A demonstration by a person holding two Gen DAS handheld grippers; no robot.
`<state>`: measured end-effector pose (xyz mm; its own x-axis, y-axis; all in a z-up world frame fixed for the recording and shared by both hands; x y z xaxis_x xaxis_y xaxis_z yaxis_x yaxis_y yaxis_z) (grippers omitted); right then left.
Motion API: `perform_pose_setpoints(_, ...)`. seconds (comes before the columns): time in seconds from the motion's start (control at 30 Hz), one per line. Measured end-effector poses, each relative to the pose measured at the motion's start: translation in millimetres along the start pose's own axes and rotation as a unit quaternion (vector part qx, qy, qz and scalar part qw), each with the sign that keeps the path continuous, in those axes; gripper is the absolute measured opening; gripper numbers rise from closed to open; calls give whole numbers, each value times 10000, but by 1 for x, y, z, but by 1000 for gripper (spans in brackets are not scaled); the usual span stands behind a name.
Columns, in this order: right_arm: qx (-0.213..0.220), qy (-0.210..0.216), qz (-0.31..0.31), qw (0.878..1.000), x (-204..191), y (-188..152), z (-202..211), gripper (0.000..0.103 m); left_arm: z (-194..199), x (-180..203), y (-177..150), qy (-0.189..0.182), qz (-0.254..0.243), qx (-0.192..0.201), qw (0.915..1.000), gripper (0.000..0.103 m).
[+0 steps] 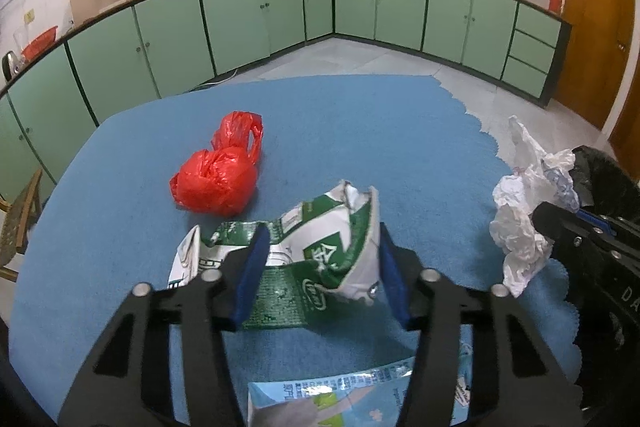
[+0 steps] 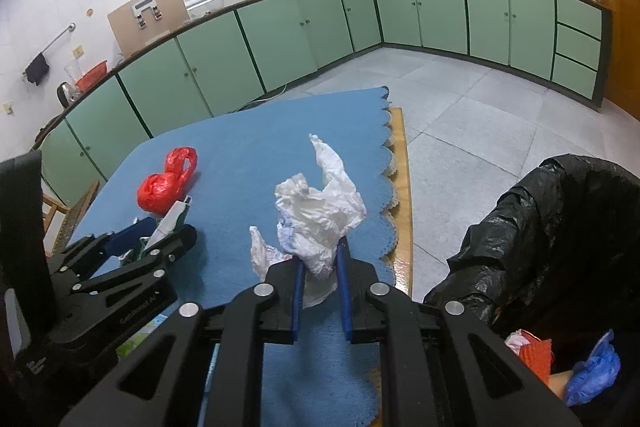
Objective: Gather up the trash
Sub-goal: 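Grasp the green-white milk carton with the left tool while the right tool holds the tissue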
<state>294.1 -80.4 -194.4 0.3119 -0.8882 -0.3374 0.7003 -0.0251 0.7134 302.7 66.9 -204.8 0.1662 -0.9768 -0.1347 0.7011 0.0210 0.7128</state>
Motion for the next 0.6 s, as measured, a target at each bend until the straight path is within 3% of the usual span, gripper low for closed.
perform_pose_setpoints(0.07, 20, -4, 24, 10000, -1, 1, 3, 15, 2, -1, 0, -38, -9, 38, 10000, 34)
perform_pose_setpoints(0.17, 83, 8, 37, 10000, -5, 4, 10, 15, 8, -2, 2, -69, 10, 122, 9999, 30)
perform_pose_setpoints(0.6, 380, 4, 120, 9992, -24, 19, 44, 15, 52, -13, 16, -2, 98, 525, 9986, 26)
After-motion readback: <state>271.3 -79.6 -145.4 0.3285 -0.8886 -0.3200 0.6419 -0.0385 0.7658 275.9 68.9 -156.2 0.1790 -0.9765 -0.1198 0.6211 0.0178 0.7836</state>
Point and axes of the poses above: each gripper's, at about its wrist camera, not at the fingertips, and z roughly against the way its jaws point, x to its right, y to its top, the point moved 7 cm from there along -z, roughly the way its jaws point, and after that the axes turned 9 degrees about y, right-handed, at the moved point
